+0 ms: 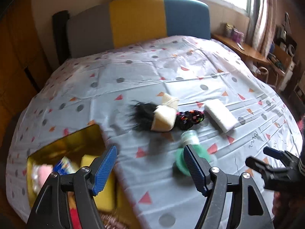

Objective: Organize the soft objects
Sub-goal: 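Grasp the beige mesh pouch with the left gripper and lift it toward the tray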

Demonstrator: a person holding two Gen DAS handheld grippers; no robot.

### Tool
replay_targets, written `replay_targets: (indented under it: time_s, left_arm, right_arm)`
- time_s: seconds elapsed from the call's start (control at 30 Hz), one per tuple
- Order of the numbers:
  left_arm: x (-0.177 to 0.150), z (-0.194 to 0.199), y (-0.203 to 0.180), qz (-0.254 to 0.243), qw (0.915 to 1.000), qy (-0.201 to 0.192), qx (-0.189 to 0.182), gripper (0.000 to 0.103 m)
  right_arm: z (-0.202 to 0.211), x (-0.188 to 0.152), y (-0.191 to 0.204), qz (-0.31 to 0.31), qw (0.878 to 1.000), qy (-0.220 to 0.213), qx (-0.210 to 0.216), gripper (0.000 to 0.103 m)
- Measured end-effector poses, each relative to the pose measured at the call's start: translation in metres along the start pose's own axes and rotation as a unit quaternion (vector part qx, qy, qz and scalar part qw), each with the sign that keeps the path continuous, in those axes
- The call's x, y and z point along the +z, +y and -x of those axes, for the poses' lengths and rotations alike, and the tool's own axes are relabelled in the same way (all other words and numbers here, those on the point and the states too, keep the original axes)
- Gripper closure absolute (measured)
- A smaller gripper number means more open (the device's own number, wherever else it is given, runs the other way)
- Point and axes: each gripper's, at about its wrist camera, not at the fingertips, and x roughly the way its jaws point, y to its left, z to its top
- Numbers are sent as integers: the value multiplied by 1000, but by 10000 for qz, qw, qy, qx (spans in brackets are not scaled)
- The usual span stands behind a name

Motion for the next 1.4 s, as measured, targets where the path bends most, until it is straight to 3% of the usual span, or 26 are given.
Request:
replay_targets:
  time_s: [0.2,0.37,0.67,0.7,0.73,0.77,0.87,1.07,1.4]
  left_arm:
    - [34,-47,-23,-311,9992,266,-2,29]
    - [59,-83,-24,-49,9975,679,-179,29]
    - [71,-148,-30,-157,9926,1205,-56,30]
    - [69,-154,-29,-121,9913,1307,-107,32]
    - [66,-157,-27,-39,9945,1027,-219,47]
    - [61,-158,-21,153,9938,1044,-359,53]
    - [43,-148,-10,464,9917,1054,-569,59]
    - [4,-95,-9,490,9902,846,-999,59]
    - [-38,-5,2,711,9900,318,-1174,59]
  right_arm:
    - [6,5,-4,-148,9998,-79,120,0]
    - [11,7,-5,-224,9994,-193,163,0]
    - [8,8,-6,-314,9990,-94,313,0]
    - [7,7,-6,-300,9990,-95,311,0]
    - [7,7,-5,-274,9991,-105,305,0]
    - [7,7,-5,-248,9992,-114,297,0]
    - [7,8,-6,-258,9992,-173,259,0]
    - [8,8,-6,-218,9994,-170,213,1]
    - [3,1,4,174,9998,-113,59,2]
